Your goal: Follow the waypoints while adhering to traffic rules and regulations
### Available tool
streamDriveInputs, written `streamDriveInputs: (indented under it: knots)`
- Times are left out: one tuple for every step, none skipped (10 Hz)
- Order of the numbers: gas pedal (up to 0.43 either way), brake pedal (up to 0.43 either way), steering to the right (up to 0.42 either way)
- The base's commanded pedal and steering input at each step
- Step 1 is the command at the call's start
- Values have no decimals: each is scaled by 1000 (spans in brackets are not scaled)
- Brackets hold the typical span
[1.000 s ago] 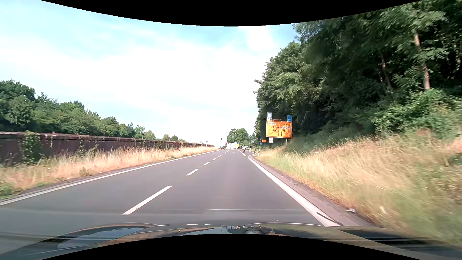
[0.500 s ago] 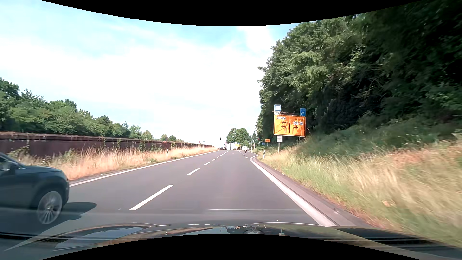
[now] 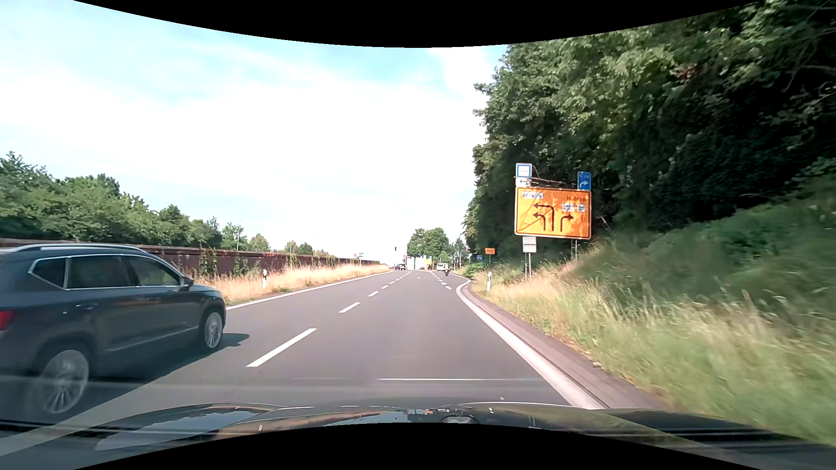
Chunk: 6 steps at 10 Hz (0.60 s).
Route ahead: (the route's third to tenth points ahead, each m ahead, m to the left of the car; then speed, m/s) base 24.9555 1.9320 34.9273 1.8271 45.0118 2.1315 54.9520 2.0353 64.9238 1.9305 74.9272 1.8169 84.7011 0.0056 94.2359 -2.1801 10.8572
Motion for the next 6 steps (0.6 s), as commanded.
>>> streamDriveInputs:
  knots:
    - [150, 0, 4]
    - [150, 0, 5]
    - [150, 0, 6]
    - [150, 0, 8]
    - [150, 0, 9]
    - [150, 0, 9]
